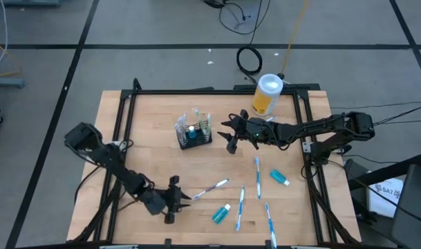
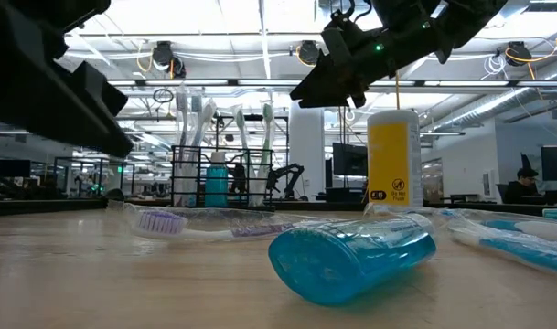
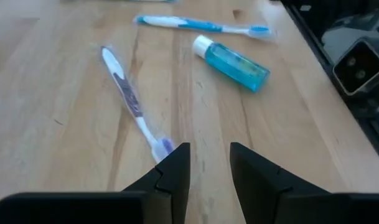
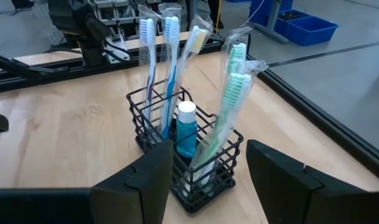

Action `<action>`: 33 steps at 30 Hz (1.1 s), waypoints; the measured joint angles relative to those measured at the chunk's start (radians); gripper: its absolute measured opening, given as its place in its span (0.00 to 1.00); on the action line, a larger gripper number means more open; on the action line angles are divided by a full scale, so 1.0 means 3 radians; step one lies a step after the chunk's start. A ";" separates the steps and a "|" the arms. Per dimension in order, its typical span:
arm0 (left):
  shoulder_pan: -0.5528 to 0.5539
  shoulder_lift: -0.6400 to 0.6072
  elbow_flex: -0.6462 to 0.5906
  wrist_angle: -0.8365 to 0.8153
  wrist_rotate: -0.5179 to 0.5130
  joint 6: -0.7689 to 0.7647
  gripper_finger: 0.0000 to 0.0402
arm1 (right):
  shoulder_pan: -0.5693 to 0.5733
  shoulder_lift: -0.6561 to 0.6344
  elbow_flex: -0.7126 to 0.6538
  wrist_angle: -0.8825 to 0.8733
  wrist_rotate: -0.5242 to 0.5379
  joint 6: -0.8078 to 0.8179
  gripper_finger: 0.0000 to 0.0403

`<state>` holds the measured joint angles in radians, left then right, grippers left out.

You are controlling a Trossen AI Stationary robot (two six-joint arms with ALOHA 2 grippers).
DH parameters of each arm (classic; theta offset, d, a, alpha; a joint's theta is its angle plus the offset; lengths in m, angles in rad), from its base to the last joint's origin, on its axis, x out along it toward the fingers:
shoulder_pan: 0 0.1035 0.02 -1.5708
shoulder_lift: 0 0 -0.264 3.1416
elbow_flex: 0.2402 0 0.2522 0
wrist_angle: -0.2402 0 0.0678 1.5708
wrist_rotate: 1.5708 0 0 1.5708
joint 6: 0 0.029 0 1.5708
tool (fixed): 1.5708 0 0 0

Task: Pick & Place toothbrushing station
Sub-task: Put the violet toothbrush into the black mesh organizer

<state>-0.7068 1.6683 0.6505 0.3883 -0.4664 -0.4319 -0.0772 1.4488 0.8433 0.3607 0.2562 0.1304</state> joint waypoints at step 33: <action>0.0309 0.0332 0.0000 -0.0115 0.0157 -0.0168 0.24 | 0.0194 0.0026 0.0000 0.0016 0.0009 0.0024 0.49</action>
<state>-0.6142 1.7679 0.6506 0.3538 -0.4193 -0.4824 -0.0189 1.4567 0.8433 0.3656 0.2588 0.1375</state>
